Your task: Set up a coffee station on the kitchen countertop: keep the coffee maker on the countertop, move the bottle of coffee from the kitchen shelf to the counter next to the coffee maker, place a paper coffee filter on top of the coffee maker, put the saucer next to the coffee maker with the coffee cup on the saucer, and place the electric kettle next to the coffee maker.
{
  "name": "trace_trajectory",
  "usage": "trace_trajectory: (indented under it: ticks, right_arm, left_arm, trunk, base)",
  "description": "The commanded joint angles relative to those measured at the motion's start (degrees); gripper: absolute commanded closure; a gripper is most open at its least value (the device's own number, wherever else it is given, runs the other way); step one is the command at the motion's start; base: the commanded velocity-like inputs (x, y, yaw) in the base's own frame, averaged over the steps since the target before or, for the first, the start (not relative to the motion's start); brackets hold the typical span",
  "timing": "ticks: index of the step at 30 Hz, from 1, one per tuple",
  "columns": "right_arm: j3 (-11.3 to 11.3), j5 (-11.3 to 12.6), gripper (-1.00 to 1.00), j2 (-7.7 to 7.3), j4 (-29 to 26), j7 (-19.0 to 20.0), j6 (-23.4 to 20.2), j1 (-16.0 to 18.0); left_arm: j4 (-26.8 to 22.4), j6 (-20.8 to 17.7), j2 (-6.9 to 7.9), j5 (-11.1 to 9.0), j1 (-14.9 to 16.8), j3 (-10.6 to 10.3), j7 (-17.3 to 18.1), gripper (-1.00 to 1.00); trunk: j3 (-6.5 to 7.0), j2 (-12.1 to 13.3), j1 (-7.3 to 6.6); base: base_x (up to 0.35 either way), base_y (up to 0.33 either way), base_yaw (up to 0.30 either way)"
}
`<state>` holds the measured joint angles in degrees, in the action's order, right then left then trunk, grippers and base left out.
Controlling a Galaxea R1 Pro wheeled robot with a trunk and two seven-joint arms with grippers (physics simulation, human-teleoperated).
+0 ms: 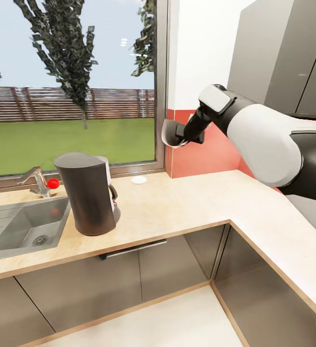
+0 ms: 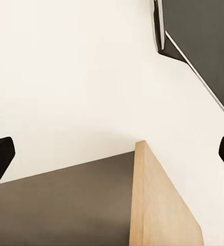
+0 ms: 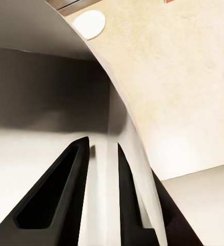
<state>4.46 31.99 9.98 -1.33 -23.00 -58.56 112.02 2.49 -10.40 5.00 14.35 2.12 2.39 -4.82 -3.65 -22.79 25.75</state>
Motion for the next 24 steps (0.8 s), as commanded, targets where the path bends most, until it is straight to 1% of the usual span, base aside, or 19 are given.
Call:
trace_trajectory:
  ticks: [1, 2, 4, 5, 6, 11, 24]
  right_arm:
    - [0.8, 0.3, 1.00, 0.01, -0.1, -0.6, -0.1, 0.0]
    - [1.6, 0.3, 1.00, 0.01, -0.1, -0.6, -0.1, 0.0]
    - [5.7, 0.3, 1.00, 0.01, 0.0, -0.6, -0.1, 0.0]
    - [7.2, 0.3, 1.00, 0.01, 0.0, -0.6, -0.1, 0.0]
    - [7.7, 0.3, 1.00, 0.01, 0.0, -0.6, -0.1, 0.0]
    - [8.2, 0.3, 1.00, 0.01, 0.0, -0.6, -0.1, -0.1]
    - [8.2, 0.2, 1.00, 0.01, 0.0, -0.6, -0.1, -0.4]
  left_arm:
    - [0.1, -0.1, 0.00, 0.5, 0.1, 0.3, -0.1, -1.00]
    - [0.1, -0.1, 0.00, 0.5, 0.1, 0.2, -0.1, -1.00]
    - [0.1, -0.1, 0.01, 0.5, 0.1, 0.2, -0.1, -1.00]
    - [0.1, 0.0, 0.01, 0.4, 0.1, 0.3, -0.2, -1.00]
    - [0.0, 0.0, 0.01, 0.4, 0.1, 0.3, -0.2, -1.00]
    - [-0.1, 0.1, -0.05, 0.4, 0.1, 0.4, -0.2, -1.00]
    - [-0.4, 0.2, -0.02, 0.4, 0.1, 0.5, -0.2, -1.00]
  trunk:
    - [-0.13, -0.1, 0.03]
    - [-0.15, -0.1, 0.03]
    - [-0.24, -0.1, 0.03]
    - [-0.30, -0.1, 0.03]
    - [-0.36, -0.1, 0.03]
    - [-0.67, -0.1, 0.03]
    - [-1.54, -0.1, 0.03]
  base:
    - [0.000, 0.000, 0.015]
    - [0.000, 0.000, 0.056]
    - [0.000, 0.000, 0.134]
    - [0.000, 0.000, 0.172]
    - [0.000, 0.000, 0.179]
    - [0.000, 0.000, 0.184]
    - [0.000, 0.000, 0.187]
